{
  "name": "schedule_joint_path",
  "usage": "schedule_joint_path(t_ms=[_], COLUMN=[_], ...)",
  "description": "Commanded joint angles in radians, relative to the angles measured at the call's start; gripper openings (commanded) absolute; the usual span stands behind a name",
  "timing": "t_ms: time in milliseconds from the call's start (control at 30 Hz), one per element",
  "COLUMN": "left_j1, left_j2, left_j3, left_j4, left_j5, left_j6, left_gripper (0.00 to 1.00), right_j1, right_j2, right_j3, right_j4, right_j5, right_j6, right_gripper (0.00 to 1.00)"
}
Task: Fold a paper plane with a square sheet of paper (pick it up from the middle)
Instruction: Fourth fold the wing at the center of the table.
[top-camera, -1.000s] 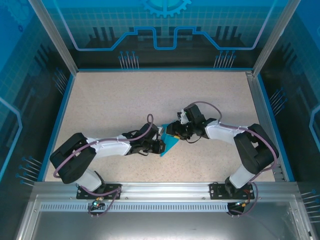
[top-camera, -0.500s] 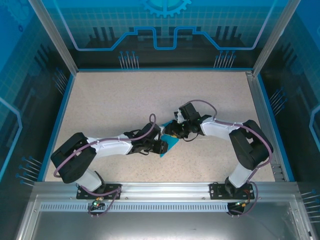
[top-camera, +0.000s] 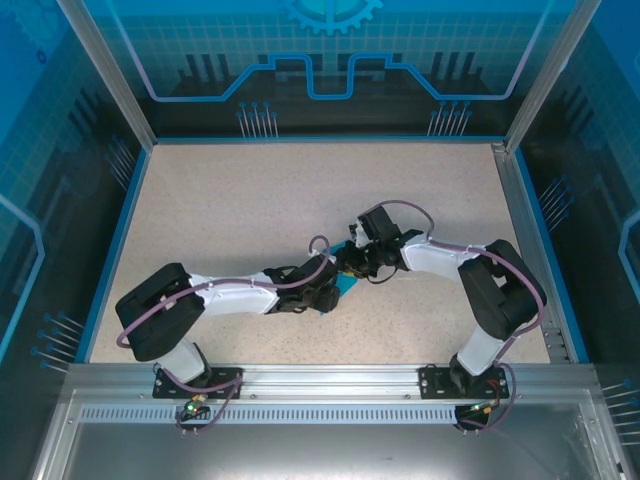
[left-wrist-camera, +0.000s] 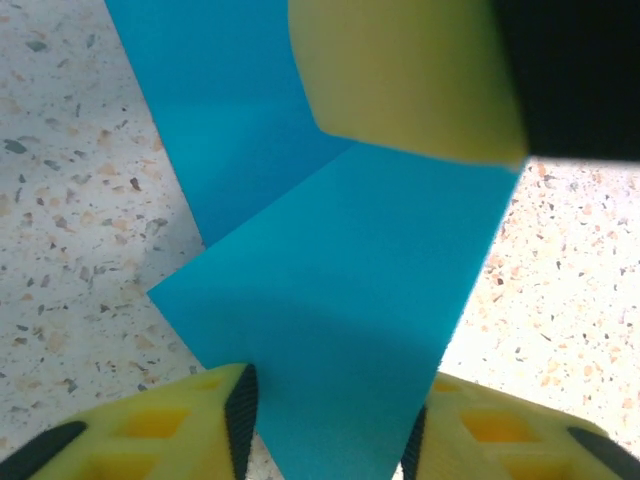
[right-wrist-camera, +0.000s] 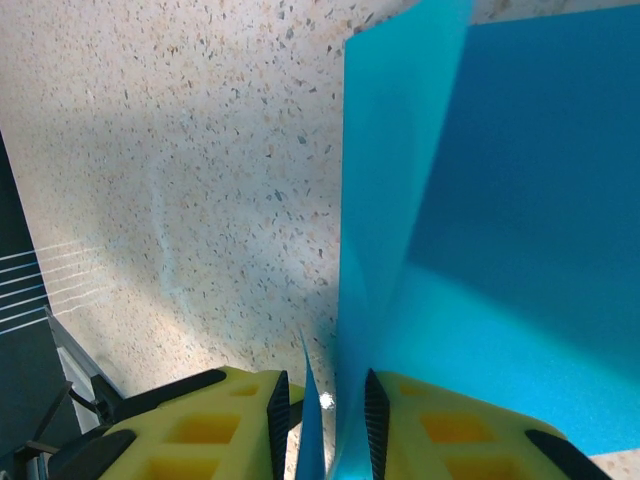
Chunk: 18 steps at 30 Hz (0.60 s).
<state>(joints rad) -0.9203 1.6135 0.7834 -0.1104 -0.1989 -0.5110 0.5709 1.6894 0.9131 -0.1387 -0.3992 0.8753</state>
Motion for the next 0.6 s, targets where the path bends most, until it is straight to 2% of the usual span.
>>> schedule_joint_path(t_ms=[0, 567], left_j1=[-0.023, -0.040], left_j2=[0.020, 0.020], left_j3=[0.026, 0.006], left_j4=[-0.043, -0.024], left_j5=[-0.045, -0.047], left_j6=[-0.014, -0.028], left_gripper=[0.38, 0.15], right_j1=[0.009, -0.006], right_j2=[0.002, 0.008], right_j3=[0.005, 0.001], right_j4=[0.000, -0.007], right_j5=[-0.008, -0.001], right_j6=[0.010, 0.009], right_gripper=[0.29, 0.29])
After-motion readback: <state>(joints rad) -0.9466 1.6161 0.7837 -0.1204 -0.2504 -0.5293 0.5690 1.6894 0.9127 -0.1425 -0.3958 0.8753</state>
